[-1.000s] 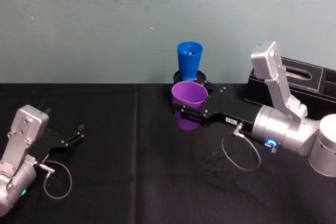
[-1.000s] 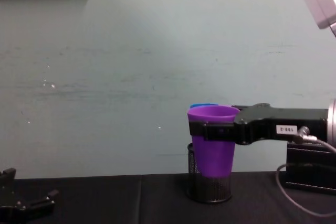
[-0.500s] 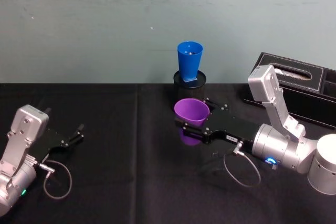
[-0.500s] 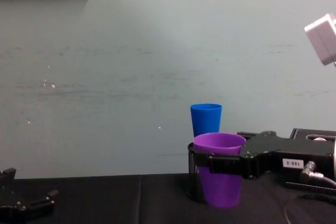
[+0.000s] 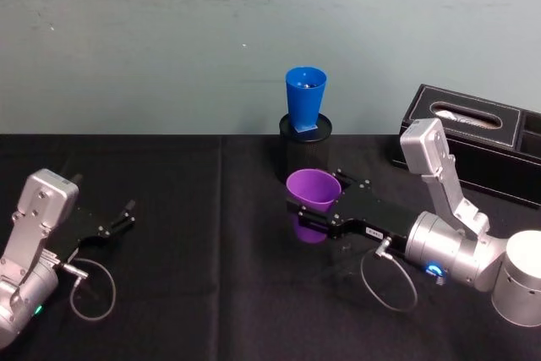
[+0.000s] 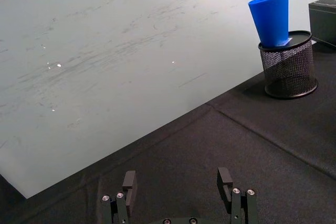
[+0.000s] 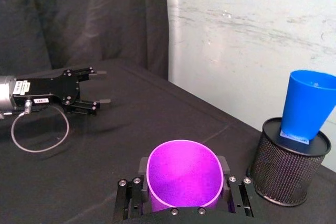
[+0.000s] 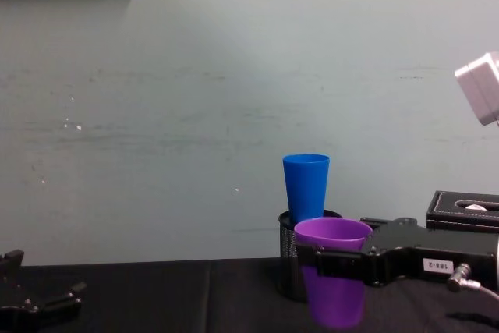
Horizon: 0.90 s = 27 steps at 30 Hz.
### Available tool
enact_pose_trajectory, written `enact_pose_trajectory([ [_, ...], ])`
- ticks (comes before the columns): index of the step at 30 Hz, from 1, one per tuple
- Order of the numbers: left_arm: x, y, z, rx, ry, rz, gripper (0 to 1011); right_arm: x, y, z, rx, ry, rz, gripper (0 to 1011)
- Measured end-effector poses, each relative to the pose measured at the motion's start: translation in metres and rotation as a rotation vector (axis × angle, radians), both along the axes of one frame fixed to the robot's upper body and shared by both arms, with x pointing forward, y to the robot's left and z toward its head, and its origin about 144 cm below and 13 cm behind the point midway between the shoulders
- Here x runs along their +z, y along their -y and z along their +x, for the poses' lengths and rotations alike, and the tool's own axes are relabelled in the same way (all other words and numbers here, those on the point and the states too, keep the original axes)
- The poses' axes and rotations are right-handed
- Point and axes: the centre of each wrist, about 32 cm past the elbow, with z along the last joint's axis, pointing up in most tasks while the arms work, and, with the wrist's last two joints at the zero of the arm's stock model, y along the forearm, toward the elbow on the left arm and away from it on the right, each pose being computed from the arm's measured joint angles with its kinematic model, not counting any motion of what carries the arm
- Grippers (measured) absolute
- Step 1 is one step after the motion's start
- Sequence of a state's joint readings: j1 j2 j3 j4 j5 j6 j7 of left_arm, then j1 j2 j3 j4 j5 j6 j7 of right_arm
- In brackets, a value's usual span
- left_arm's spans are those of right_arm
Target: Pick up one cup with a gripper and tap it against the other cup.
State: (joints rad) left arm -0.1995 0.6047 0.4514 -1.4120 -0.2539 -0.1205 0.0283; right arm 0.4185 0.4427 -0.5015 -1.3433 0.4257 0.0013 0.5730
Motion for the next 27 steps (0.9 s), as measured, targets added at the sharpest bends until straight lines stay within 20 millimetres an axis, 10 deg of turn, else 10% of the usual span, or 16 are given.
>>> enact_pose_trajectory([
  [27, 0.0000, 0.0000, 0.0000, 0.000, 0.000, 0.000, 1005, -0.0095, -0.0030, -0.0007, -0.007, -0.040, 0.002, 741],
])
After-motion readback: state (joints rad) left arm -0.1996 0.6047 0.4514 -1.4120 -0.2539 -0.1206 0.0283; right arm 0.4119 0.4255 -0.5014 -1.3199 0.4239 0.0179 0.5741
